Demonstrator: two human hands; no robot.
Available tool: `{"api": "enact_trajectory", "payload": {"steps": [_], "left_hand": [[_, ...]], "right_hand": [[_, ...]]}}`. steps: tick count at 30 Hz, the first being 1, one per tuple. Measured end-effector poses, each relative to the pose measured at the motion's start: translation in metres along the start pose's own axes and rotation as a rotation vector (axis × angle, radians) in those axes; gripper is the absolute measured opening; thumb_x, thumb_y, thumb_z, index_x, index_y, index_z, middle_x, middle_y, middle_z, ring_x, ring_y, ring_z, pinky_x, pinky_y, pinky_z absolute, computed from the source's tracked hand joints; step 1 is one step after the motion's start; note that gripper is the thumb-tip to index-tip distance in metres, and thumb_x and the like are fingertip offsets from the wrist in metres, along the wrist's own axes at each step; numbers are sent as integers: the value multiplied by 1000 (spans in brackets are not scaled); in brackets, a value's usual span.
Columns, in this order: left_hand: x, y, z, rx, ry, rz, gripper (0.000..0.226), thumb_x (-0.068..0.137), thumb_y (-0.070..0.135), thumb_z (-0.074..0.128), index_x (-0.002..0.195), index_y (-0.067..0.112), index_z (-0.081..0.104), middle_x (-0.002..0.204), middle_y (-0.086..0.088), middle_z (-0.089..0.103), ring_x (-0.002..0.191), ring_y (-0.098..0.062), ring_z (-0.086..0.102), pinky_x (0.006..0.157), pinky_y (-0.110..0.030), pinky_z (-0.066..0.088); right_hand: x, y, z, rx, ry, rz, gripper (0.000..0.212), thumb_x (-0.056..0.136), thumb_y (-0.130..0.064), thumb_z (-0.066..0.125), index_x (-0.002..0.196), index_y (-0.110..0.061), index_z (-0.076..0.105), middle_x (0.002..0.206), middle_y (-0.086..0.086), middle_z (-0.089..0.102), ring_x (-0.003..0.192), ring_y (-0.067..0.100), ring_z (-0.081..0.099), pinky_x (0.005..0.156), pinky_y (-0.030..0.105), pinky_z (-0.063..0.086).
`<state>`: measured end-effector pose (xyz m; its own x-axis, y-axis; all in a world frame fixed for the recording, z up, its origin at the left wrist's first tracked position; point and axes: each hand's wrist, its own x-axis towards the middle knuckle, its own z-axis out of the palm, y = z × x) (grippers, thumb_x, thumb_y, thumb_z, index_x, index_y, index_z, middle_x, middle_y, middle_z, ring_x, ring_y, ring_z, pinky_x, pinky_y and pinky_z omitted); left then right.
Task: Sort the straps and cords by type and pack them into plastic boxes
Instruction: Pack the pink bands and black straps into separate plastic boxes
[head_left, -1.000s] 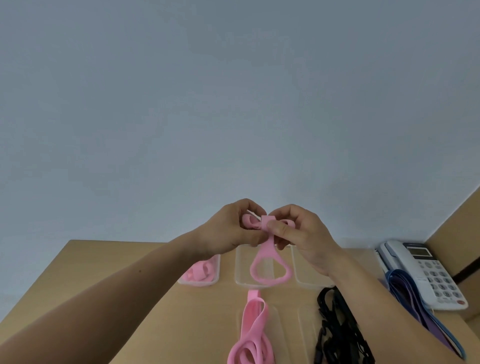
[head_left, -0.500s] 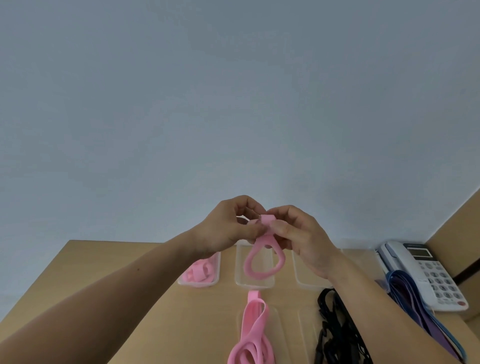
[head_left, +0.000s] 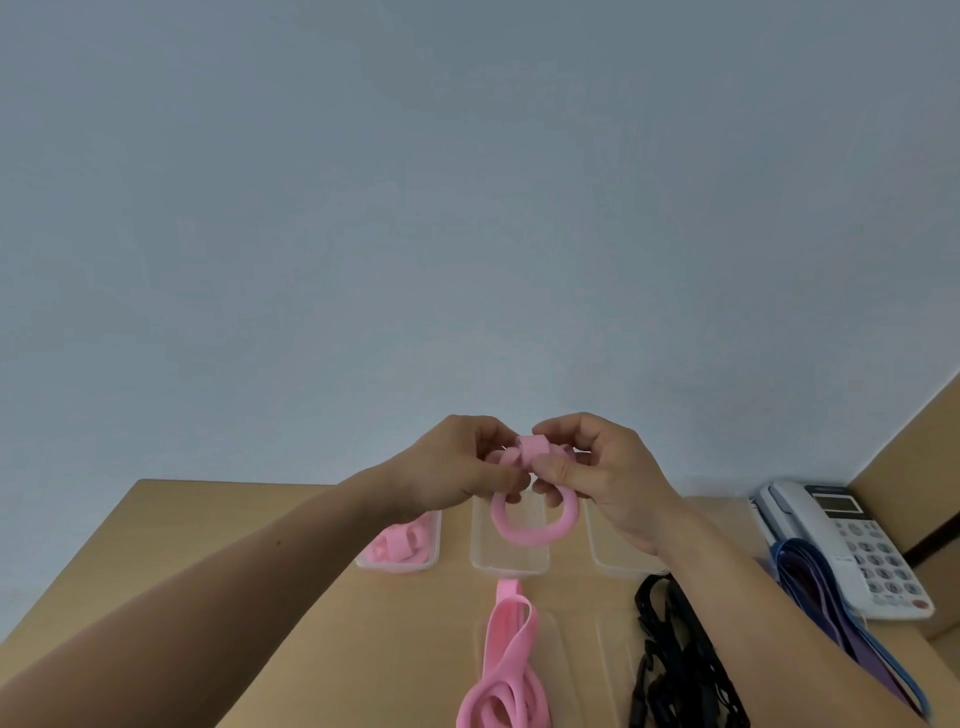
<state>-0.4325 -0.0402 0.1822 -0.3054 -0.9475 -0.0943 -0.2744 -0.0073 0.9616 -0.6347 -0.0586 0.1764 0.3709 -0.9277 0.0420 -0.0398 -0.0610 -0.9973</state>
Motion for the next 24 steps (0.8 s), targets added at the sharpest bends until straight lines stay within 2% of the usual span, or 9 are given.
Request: {"api": "enact_trajectory", "payload": {"steps": [3, 6, 9, 13, 15, 17, 19, 21, 24], "left_hand": [[-2, 1, -1, -124, -39, -38, 34, 83, 24, 70, 109, 3, 66, 101, -16, 74, 89, -29, 73, 86, -40, 58], [-2, 1, -1, -182, -14, -48, 28, 90, 20, 66, 109, -1, 66, 99, -17, 73, 87, -29, 72, 81, -35, 59], [-3, 1, -1, -172, 29, -6, 24, 87, 12, 71, 109, 3, 65, 97, -15, 74, 85, -25, 73, 79, -33, 59], [-2, 1, 1, -79, 123, 81, 29, 78, 9, 77, 105, 11, 66, 101, -10, 71, 83, -18, 69, 79, -36, 57], [-3, 1, 1, -39, 130, 139, 29, 81, 5, 75, 106, 16, 65, 98, -1, 70, 83, -12, 68, 76, -29, 57], [-3, 1, 1, 38, 131, 192, 29, 82, 3, 73, 105, 19, 64, 89, 13, 69, 82, -7, 67, 73, -21, 55], [-3, 0, 3, 106, 143, 208, 31, 82, 1, 70, 103, 23, 63, 83, 21, 67, 79, -4, 64, 71, -19, 54], [-3, 0, 4, 146, 149, 210, 34, 81, 2, 69, 103, 27, 62, 88, 21, 66, 78, -3, 63, 71, -22, 54], [-2, -2, 4, 102, 142, 153, 46, 79, 7, 71, 114, 33, 56, 108, 6, 62, 86, -11, 66, 78, -27, 56]], "right_hand": [[0, 3, 1, -26, 2, -4, 40, 70, -17, 85, 105, -10, 67, 89, 15, 72, 67, 29, 69, 65, 34, 58], [0, 5, 1, -64, -4, -18, 37, 73, -5, 84, 104, -15, 67, 91, 11, 73, 68, 29, 68, 67, 33, 58], [0, 6, 1, -95, -3, -40, 38, 72, -2, 83, 102, -19, 67, 98, 6, 71, 70, 24, 68, 70, 33, 58], [2, 3, -1, 37, 11, 34, 33, 77, -22, 78, 107, -14, 66, 106, 10, 68, 81, 35, 72, 75, 40, 59], [2, 1, -1, 49, -12, 104, 27, 84, -30, 76, 102, -12, 69, 100, 11, 72, 80, 33, 72, 72, 41, 60], [1, 1, 1, 5, -31, 138, 31, 81, -38, 73, 96, -11, 71, 90, 8, 73, 74, 28, 71, 67, 39, 59], [1, 0, 2, -31, -24, 130, 28, 81, -33, 74, 95, -9, 71, 85, 9, 73, 70, 26, 70, 61, 36, 57], [0, 1, 3, -49, -13, 101, 18, 85, -22, 74, 96, -8, 71, 85, 13, 73, 66, 29, 70, 57, 33, 55], [0, 2, 2, -12, -14, 59, 14, 84, -12, 74, 98, -10, 72, 88, 15, 72, 65, 29, 69, 55, 31, 54]]}}
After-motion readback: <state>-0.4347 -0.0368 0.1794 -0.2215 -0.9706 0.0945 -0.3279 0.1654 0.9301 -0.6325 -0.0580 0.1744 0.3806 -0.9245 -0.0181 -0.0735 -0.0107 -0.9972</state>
